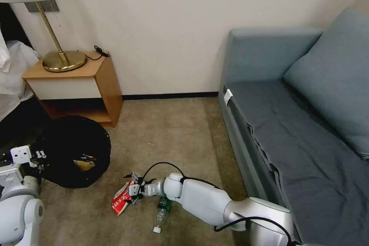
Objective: Pick up the trash bin, then pick up the garbage on the floor and place it into the trash bin.
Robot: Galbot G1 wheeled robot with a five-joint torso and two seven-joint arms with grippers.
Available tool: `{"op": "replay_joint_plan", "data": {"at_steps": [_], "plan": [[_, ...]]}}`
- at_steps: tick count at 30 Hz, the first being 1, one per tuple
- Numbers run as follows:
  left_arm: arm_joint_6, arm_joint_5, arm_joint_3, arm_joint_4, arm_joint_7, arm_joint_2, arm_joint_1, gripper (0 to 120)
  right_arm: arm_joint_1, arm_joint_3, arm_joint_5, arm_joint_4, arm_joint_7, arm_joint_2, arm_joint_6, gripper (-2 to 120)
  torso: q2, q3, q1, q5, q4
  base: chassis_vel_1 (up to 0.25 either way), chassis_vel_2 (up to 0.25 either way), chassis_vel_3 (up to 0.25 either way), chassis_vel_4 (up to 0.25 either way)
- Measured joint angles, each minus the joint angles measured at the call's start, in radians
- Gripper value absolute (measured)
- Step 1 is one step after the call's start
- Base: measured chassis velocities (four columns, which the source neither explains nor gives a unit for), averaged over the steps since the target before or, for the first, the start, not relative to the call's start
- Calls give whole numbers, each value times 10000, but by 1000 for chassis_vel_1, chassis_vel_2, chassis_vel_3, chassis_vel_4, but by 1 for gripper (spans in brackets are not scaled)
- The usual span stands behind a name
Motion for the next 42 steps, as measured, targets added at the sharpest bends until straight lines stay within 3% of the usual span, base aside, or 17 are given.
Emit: {"op": "replay_joint_plan", "data": {"at_steps": [5,7,9,11,15,18,19,21,22,25,32,40,42], "plan": [[46,-12,78,-75,7,7,-12,4,159,-75,66,45,173,-7,-218,100,0,1,0,-1,-2,0,0,0,0],[52,-16,139,-84,15,123,32,4,590,-892,1709,1240,542,-259,-1301,100,0,0,0,11,7,0,0,0,0],[51,-15,157,-85,11,157,43,4,704,-1075,2127,1528,643,-444,-1551,100,0,0,0,12,9,0,0,0,0],[52,-9,260,-46,-36,215,36,4,1100,-1662,4054,2629,1024,-1218,-2720,100,-1,1,0,-3,2,0,0,0,0],[69,-35,321,-7,-61,227,-24,4,1355,-1839,5480,3390,1394,-1666,-3526,100,-2,0,0,0,-6,0,0,0,0],[170,-235,320,54,-221,275,-170,4,1752,-2017,8128,5122,2276,-2480,-5105,100,-2,0,0,4,-2,0,0,0,0],[170,-235,320,54,-221,275,-170,4,1752,-2017,8128,5122,2276,-2480,-5105,100,-2,0,0,4,-2,0,0,0,0],[189,-366,224,117,-326,332,-236,4,1898,-2021,10208,6326,2922,-3049,-6114,100,-2,0,0,2,2,0,0,0,0],[189,-366,224,117,-326,332,-236,4,1898,-2021,10208,6326,2922,-3049,-6114,100,-2,0,0,2,2,0,0,0,0],[189,-515,146,104,-411,343,-263,4,1916,-1948,12168,7317,4028,-3529,-7332,100,-2,0,0,2,0,0,0,0,0],[363,-610,252,-157,-697,104,-400,4,1819,-1880,13850,7742,5399,-3634,-8886,100,-2,0,0,2,1,0,0,0,0],[580,-612,424,-517,-832,-126,-421,4,1895,-1956,14010,7726,5790,-3725,-9518,100,-2,0,0,2,1,0,0,0,0],[699,-605,592,-716,-907,-336,-462,4,1927,-1955,14441,7793,6291,-3816,-10110,100,-1,0,0,2,1,0,0,0,0]]}}
